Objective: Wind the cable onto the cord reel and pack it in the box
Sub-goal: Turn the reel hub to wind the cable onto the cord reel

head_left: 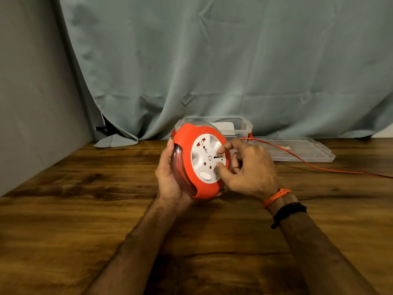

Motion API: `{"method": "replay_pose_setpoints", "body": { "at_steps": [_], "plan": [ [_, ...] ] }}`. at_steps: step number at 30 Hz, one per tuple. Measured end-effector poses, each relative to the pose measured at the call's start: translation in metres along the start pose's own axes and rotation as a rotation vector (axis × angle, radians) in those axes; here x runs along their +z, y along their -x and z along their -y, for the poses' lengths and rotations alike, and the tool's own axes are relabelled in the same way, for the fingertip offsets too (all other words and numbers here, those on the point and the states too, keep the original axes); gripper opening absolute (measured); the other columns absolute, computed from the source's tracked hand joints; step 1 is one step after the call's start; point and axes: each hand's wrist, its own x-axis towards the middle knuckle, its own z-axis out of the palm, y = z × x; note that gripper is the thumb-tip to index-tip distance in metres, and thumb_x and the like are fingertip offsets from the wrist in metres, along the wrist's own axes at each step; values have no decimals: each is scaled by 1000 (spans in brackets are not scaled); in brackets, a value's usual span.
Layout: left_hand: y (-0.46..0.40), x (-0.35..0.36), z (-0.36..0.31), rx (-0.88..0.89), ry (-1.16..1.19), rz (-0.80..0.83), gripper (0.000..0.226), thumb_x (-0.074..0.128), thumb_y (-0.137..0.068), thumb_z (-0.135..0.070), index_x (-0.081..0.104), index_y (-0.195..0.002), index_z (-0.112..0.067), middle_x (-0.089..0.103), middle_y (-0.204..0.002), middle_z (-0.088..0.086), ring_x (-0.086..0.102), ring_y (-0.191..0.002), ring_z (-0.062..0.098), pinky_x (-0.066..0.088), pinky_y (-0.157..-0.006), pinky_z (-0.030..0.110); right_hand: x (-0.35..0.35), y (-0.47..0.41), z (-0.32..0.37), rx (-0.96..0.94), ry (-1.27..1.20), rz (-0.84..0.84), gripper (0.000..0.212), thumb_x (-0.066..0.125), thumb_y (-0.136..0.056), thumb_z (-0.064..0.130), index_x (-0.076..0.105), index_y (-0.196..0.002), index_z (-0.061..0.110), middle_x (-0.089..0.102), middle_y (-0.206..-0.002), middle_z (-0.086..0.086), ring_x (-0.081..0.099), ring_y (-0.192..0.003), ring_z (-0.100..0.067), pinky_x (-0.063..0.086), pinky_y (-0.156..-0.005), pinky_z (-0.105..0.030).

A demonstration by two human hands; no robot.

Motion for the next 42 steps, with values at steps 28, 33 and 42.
{"method": "replay_pose_setpoints", "body": {
  "at_steps": [28,33,42],
  "plan": [
    [-3,8,0,146,-138,-156,71,49,-84,-46,50,-138,1,54,-136,30,52,-127,42,37,-110,56,25,7,32,579,-214,87,63,59,-51,75,51,-32,16,42,-27,8,47,-30,-5,26,-31,-15],
    [-2,5,-3,95,-87,-116,74,46,-86,-55,53,-136,-1,56,-135,28,52,-126,43,40,-107,57,20,5,28,439,-157,79,77,50,-53,89,52,-38,13,41,-33,5,41,-32,-8,30,-38,-21],
    [-3,-4,-4,3,-56,16,77,42,-88,-65,50,-140,-9,51,-142,25,47,-131,44,30,-110,65,-8,2,6,-60,78,138,52,63,-71,35,53,-122,31,54,-51,8,57,-57,-13,54,-72,-36]
  ]
}}
